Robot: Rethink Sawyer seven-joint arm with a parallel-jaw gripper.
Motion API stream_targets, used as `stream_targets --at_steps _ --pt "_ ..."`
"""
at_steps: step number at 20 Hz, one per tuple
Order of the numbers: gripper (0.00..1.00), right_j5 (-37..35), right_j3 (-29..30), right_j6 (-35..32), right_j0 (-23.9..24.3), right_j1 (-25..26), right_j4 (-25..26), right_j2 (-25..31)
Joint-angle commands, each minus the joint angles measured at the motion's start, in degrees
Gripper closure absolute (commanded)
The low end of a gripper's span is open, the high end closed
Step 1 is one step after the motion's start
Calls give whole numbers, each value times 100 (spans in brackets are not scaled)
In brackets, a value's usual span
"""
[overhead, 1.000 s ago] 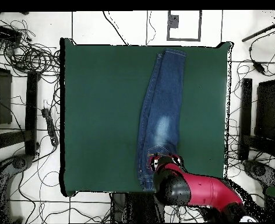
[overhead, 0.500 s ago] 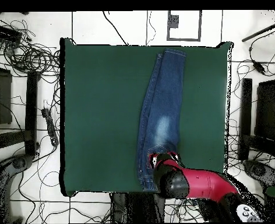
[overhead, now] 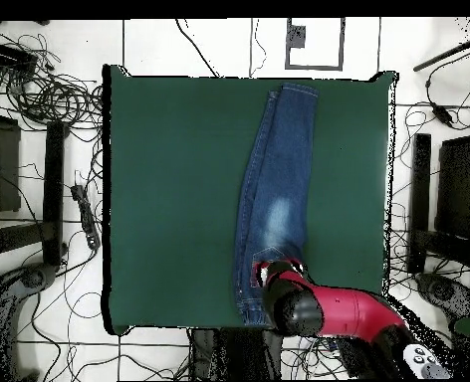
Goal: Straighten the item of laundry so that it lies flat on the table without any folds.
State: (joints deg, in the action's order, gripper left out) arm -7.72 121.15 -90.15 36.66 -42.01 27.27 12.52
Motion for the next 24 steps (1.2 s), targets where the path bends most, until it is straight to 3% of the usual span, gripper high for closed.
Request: stream_targets --at_steps 1,10,24 --pt "0 -565 -194 -35 -31 -164 116 626" --pt "0 -639 -240 52 35 -200 195 606" --pt "0 -140 -808 -274 -375 478 808 85"
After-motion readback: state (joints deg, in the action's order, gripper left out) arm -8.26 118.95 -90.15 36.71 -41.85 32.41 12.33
